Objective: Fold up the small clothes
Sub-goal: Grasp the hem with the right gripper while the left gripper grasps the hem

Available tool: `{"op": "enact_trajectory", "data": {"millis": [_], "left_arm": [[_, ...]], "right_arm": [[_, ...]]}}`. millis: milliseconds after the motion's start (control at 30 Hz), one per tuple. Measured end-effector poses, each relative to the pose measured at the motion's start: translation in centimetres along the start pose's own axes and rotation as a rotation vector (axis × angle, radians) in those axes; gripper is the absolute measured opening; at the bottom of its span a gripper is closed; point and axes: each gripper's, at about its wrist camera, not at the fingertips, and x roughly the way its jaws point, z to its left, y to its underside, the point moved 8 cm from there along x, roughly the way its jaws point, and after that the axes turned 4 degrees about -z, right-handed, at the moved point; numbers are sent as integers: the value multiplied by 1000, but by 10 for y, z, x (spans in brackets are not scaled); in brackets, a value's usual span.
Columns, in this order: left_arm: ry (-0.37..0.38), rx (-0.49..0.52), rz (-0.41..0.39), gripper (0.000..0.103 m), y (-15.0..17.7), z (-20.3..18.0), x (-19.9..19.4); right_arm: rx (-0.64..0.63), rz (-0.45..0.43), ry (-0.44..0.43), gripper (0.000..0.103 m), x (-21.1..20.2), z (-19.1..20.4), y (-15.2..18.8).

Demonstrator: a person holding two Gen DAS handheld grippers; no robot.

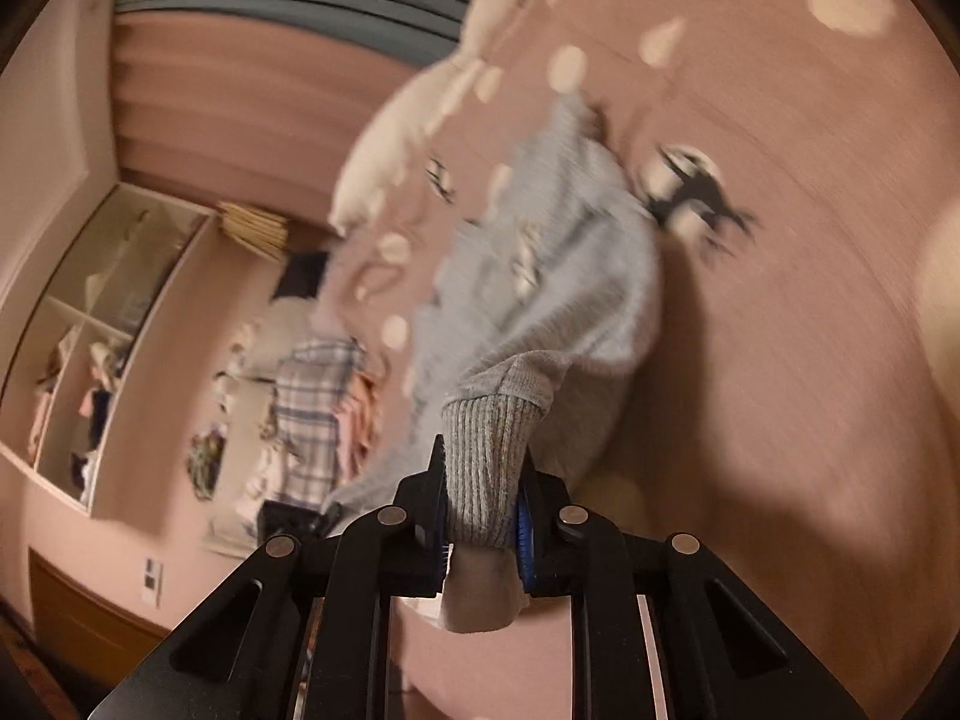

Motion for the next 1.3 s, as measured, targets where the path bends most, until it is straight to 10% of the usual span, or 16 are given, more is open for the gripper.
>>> {"op": "enact_trajectory", "data": {"millis": [333, 633, 867, 1067, 1300], "left_arm": [[39, -40, -110, 13, -99, -11, 26], [-55, -71, -155, 13, -191, 19, 72], [-241, -150, -48, 14, -212, 66, 104], [-212, -379, 18, 54, -228, 96, 116], [-168, -468, -137, 74, -268, 97, 107]], "right_arm": [[-62, -105, -43, 19, 38, 35, -88], [-64, -111, 54, 19, 107, 29, -158], [19, 1, 234, 19, 151, -17, -170], [184, 103, 273, 19, 155, -44, -168], [460, -57, 93, 33, 157, -64, -204]]}}
